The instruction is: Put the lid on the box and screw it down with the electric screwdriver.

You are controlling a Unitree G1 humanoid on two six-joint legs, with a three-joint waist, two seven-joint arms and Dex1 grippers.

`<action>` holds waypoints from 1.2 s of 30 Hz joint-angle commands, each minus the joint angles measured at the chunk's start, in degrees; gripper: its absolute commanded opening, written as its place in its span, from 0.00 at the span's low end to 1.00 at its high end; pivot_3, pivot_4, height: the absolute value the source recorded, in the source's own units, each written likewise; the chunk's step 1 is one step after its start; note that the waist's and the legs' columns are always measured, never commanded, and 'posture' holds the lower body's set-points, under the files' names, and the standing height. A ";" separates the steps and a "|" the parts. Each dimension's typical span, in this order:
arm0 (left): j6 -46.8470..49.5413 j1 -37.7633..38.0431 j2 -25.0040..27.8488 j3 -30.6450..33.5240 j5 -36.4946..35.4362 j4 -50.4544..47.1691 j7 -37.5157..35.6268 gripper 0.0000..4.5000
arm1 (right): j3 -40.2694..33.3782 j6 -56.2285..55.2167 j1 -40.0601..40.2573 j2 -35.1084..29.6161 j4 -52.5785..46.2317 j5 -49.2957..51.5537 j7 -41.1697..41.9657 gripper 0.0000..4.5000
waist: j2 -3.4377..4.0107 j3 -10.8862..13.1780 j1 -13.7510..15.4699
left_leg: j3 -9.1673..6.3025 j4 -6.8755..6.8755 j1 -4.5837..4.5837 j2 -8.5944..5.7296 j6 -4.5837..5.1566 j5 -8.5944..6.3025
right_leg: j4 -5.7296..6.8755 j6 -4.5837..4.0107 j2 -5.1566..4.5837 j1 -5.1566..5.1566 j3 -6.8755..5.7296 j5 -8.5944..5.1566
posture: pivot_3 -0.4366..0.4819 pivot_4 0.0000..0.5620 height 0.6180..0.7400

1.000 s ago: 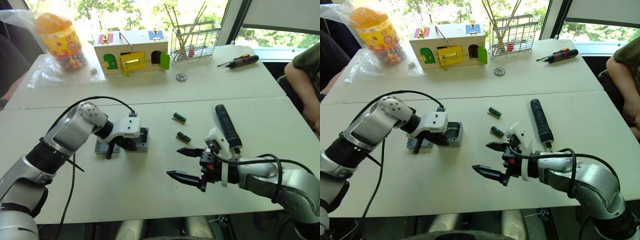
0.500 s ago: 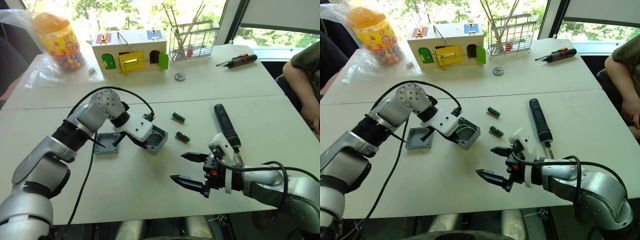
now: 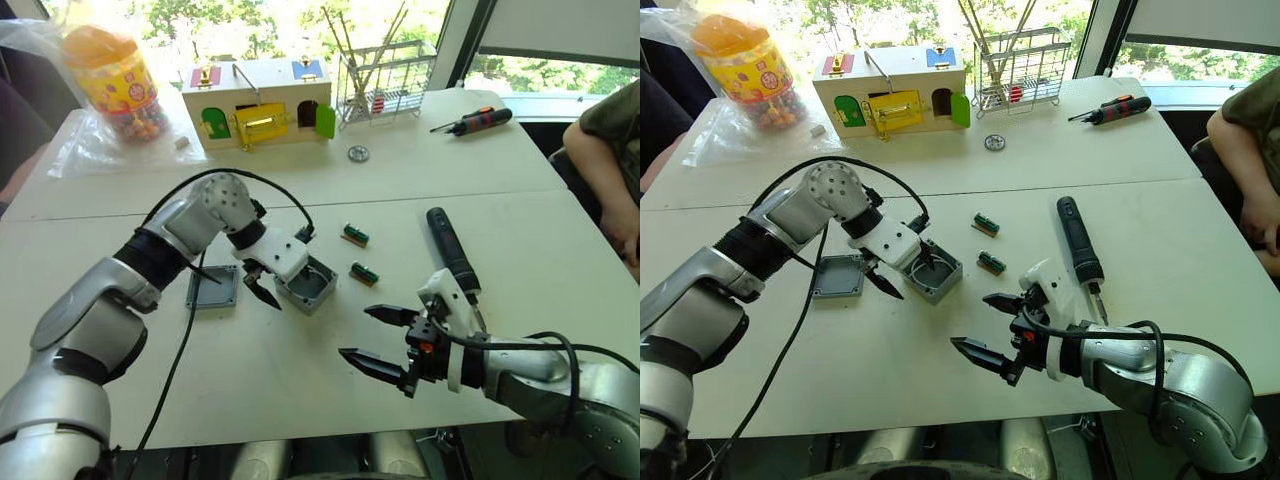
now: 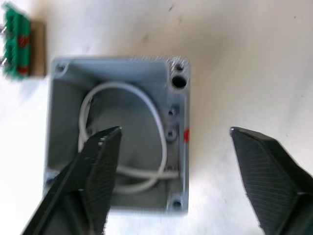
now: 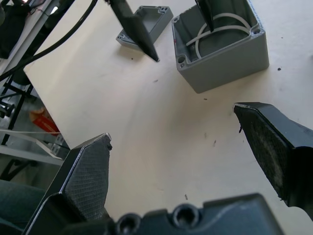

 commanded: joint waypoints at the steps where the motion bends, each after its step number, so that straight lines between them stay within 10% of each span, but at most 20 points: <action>1: 15.49 -1.50 7.06 10.87 -3.46 -6.20 0.39 0.77 | -2.15 -0.62 -3.87 -2.02 -0.14 3.20 3.43 1.00 | 0.00 0.00 -0.49 | 0.00 0.01 0.00 0.00 0.04 -0.02 | 0.03 0.05 0.00 -0.01 0.00 -0.03 | 0.48 0.27 1.00; 7: 55.13 9.22 17.06 27.59 -5.33 -17.25 17.83 0.77 | -0.27 -0.69 -16.71 -2.28 6.06 4.97 10.02 1.00 | 0.04 -0.02 -1.86 | -0.01 0.00 0.06 0.02 0.22 -0.13 | 0.09 0.22 0.04 0.02 0.01 -0.14 | 0.48 0.27 1.00; 15: 90.81 33.20 12.17 52.94 -5.79 -39.28 42.31 0.77 | 9.19 -2.58 -21.97 2.80 10.25 -2.83 16.37 1.00 | -0.18 0.02 -1.04 | -0.13 0.07 -0.06 -0.02 0.19 -0.14 | 0.12 0.26 -0.01 -0.04 0.10 -0.16 | 0.48 0.27 1.00; 36: 100.64 30.04 6.29 48.15 -14.74 -31.94 57.84 0.77 | 13.56 -3.71 -17.75 11.26 8.09 -10.95 13.63 1.00 | -0.20 -0.01 1.20 | -0.08 0.10 0.01 -0.07 -0.01 -0.05 | 0.13 0.20 -0.22 -0.05 0.17 -0.13 | 0.48 0.27 1.00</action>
